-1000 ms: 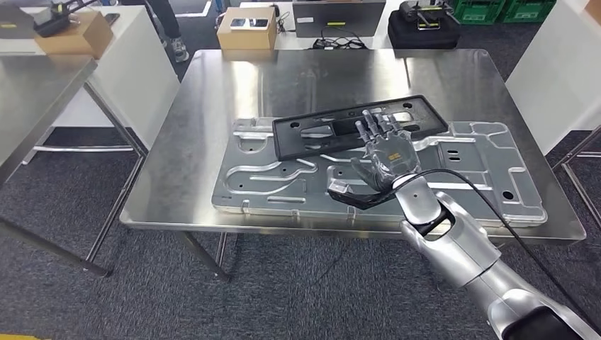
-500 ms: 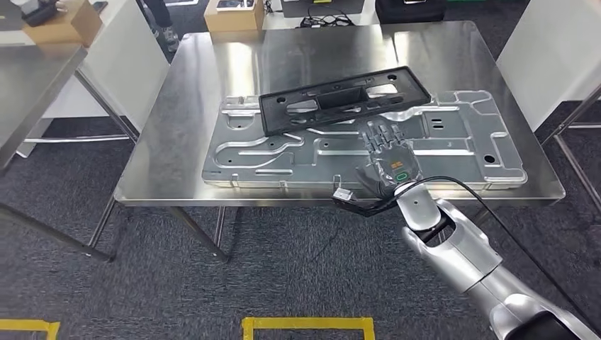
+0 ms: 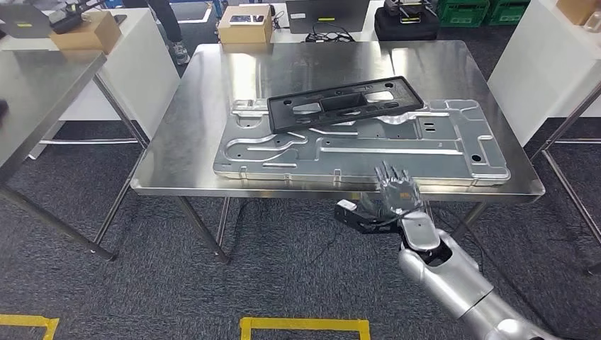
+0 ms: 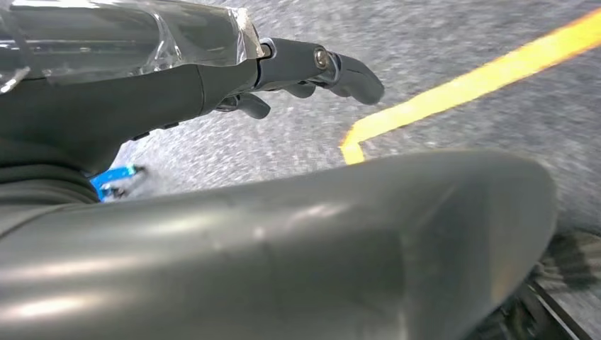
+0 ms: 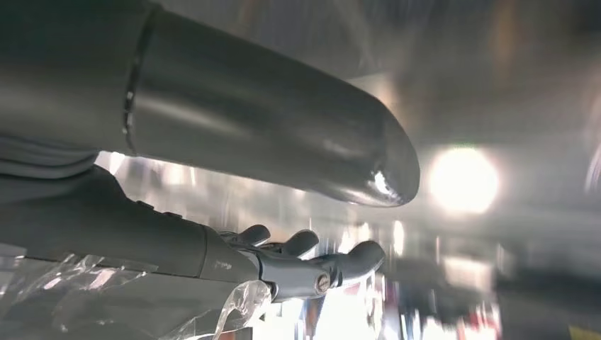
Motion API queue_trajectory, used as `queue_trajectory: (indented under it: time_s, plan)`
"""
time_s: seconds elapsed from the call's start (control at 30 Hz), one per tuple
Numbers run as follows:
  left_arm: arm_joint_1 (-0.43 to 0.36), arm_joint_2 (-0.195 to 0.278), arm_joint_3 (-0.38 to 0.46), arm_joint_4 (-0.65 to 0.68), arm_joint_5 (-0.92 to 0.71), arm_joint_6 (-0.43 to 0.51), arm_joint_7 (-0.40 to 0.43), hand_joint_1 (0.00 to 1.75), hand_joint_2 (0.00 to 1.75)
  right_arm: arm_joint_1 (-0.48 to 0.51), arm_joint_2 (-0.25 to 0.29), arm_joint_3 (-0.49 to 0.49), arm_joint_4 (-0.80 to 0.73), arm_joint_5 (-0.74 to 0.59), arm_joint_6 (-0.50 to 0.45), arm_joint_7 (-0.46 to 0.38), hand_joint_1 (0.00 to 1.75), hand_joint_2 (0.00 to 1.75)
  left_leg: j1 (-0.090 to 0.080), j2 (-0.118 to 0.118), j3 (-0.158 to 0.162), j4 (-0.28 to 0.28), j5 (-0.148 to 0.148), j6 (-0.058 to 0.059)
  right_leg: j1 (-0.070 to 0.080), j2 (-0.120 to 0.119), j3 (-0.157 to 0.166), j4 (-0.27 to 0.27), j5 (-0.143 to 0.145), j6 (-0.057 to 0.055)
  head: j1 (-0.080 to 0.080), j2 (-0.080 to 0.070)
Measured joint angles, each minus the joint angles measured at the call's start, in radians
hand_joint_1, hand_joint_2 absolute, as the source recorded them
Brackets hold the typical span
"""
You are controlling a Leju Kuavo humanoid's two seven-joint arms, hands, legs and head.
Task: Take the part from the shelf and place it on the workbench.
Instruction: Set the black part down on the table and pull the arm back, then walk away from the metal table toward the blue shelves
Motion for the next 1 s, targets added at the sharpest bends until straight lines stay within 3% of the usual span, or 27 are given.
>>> queue_trajectory:
  time_s: [0.1,0.13,0.17,0.2,0.27,0.33,0.37,0.43,0.47,0.53,0.6,0.63,0.67,0.7,0.8,0.83,0.87,0.93,0.97,1.0]
  plan:
    - [0.016,-0.006,0.0,-0.001,0.01,0.014,-0.001,0.0,0.0,0.134,-0.032,-0.048,-0.005,-0.078,-0.058,0.027,0.0,0.0,0.004,-0.001,-0.036,0.015,0.018,0.005,0.002,0.006,-0.085,0.218,-0.135,0.004,0.0,0.0]
    - [0.021,-0.008,0.0,-0.001,0.013,0.018,-0.002,0.0,0.0,0.182,-0.043,-0.062,-0.005,-0.096,-0.078,0.032,0.0,0.0,0.004,-0.001,-0.049,0.022,0.022,0.003,0.002,0.006,-0.098,0.267,-0.156,0.007,0.0,0.0]
    - [0.026,-0.009,0.0,-0.002,0.016,0.022,-0.004,0.0,0.0,0.237,-0.056,-0.078,-0.004,-0.114,-0.098,0.036,0.0,0.0,0.006,-0.001,-0.06,0.028,0.026,0.0,0.002,0.006,-0.089,0.275,-0.157,0.01,0.0,0.0]
    - [0.03,-0.009,0.0,-0.002,0.02,0.027,-0.006,0.0,0.0,0.294,-0.068,-0.097,-0.003,-0.137,-0.115,0.038,0.0,0.0,0.008,-0.001,-0.069,0.033,0.029,-0.002,0.001,0.005,-0.058,0.241,-0.141,0.013,0.0,0.0]
    - [0.039,-0.009,0.0,-0.002,0.037,0.044,-0.016,0.0,0.0,0.41,-0.087,-0.14,0.006,-0.224,-0.147,0.037,0.0,0.0,0.009,-0.002,-0.083,0.045,0.033,-0.01,-0.003,0.004,0.048,0.095,-0.099,0.019,0.001,0.0]
    - [0.044,-0.009,0.001,-0.002,0.063,0.071,-0.029,0.0,0.0,0.525,-0.095,-0.184,0.041,-0.392,-0.208,0.003,0.0,0.0,0.008,-0.005,-0.094,0.057,0.036,-0.015,-0.007,0.004,0.133,-0.028,-0.077,0.014,0.0,0.0]
    - [0.046,-0.009,0.002,-0.002,0.079,0.084,-0.034,0.0,0.0,0.58,-0.097,-0.205,0.08,-0.491,-0.253,-0.034,0.0,0.0,0.007,-0.006,-0.097,0.059,0.04,-0.017,-0.007,0.004,0.151,-0.054,-0.072,0.007,0.0,0.0]
    - [0.05,-0.008,0.002,-0.002,0.106,0.101,-0.041,0.0,0.0,0.669,-0.095,-0.232,0.2,-0.657,-0.336,-0.142,0.0,0.0,0.008,-0.01,-0.101,0.06,0.045,-0.021,-0.008,0.0,0.152,-0.065,-0.058,-0.009,0.0,0.0]
    - [0.053,-0.008,0.002,-0.003,0.117,0.105,-0.044,0.0,0.0,0.703,-0.092,-0.238,0.27,-0.716,-0.36,-0.196,0.0,0.0,0.009,-0.01,-0.11,0.078,0.03,-0.028,-0.012,-0.004,0.147,-0.066,-0.052,-0.015,0.0,0.0]
    - [0.06,-0.008,0.002,-0.006,0.14,0.111,-0.046,0.0,0.0,0.756,-0.085,-0.245,0.401,-0.812,-0.36,-0.245,0.0,0.0,0.022,-0.01,-0.153,0.177,-0.048,-0.051,-0.019,-0.013,0.129,-0.067,-0.037,-0.024,0.0,0.0]
    - [0.063,-0.009,0.002,-0.007,0.159,0.115,-0.048,0.0,0.0,0.793,-0.076,-0.256,0.519,-0.903,-0.312,-0.212,0.0,0.0,0.044,-0.01,-0.208,0.328,-0.143,-0.075,-0.023,-0.017,0.106,-0.066,-0.023,-0.025,0.0,0.0]
    - [0.064,-0.009,0.002,-0.007,0.167,0.118,-0.049,0.0,0.0,0.807,-0.069,-0.264,0.575,-0.949,-0.28,-0.176,0.0,0.0,0.054,-0.009,-0.22,0.379,-0.17,-0.083,-0.024,-0.018,0.095,-0.066,-0.015,-0.022,0.0,0.0]
    - [0.065,-0.009,0.001,-0.007,0.172,0.12,-0.049,0.0,0.0,0.816,-0.062,-0.275,0.627,-0.99,-0.249,-0.135,0.0,0.0,0.061,-0.009,-0.211,0.392,-0.176,-0.088,-0.026,-0.018,0.084,-0.065,-0.007,-0.019,0.0,0.0]
    - [0.065,-0.008,0.001,-0.007,0.178,0.122,-0.05,0.0,0.0,0.823,-0.054,-0.287,0.674,-1.025,-0.223,-0.093,0.0,0.0,0.066,-0.009,-0.178,0.358,-0.164,-0.09,-0.027,-0.018,0.075,-0.064,0.001,-0.016,0.0,0.0]
    - [0.057,-0.008,0.0,-0.007,0.194,0.125,-0.05,0.0,0.0,0.826,-0.024,-0.323,0.777,-1.08,-0.185,-0.023,0.0,0.0,0.066,-0.009,-0.005,0.111,-0.095,-0.081,-0.031,-0.012,0.054,-0.065,0.027,-0.004,-0.001,0.0]
    - [0.051,-0.007,0.0,-0.007,0.199,0.123,-0.05,0.0,0.0,0.827,-0.015,-0.332,0.8,-1.088,-0.181,-0.022,0.0,0.0,0.062,-0.009,0.033,0.051,-0.083,-0.075,-0.03,-0.011,0.048,-0.065,0.036,0.002,-0.001,0.0]
    - [0.047,-0.006,0.0,-0.007,0.203,0.12,-0.051,0.0,0.0,0.827,-0.005,-0.339,0.82,-1.094,-0.179,-0.029,0.0,0.0,0.057,-0.009,0.05,0.021,-0.076,-0.07,-0.03,-0.01,0.042,-0.065,0.046,0.009,-0.001,0.0]
    - [0.045,-0.003,-0.003,-0.007,0.207,0.11,-0.052,0.0,0.0,0.831,0.012,-0.35,0.857,-1.102,-0.18,-0.057,0.0,0.0,0.053,-0.009,0.041,0.012,-0.062,-0.064,-0.031,-0.01,0.032,-0.069,0.063,0.023,-0.002,0.0]
    - [0.046,-0.001,-0.005,-0.007,0.208,0.105,-0.052,0.0,0.0,0.832,0.02,-0.356,0.875,-1.105,-0.182,-0.073,0.0,0.0,0.052,-0.007,0.031,0.013,-0.05,-0.061,-0.032,-0.008,0.024,-0.062,0.056,0.028,-0.002,0.0]
    - [0.048,0.0,-0.007,-0.007,0.21,0.102,-0.052,0.0,0.0,0.834,0.026,-0.362,0.89,-1.108,-0.184,-0.089,0.0,0.0,0.052,-0.005,0.021,0.011,-0.039,-0.055,-0.032,-0.007,0.011,-0.035,0.025,0.028,-0.002,0.0]
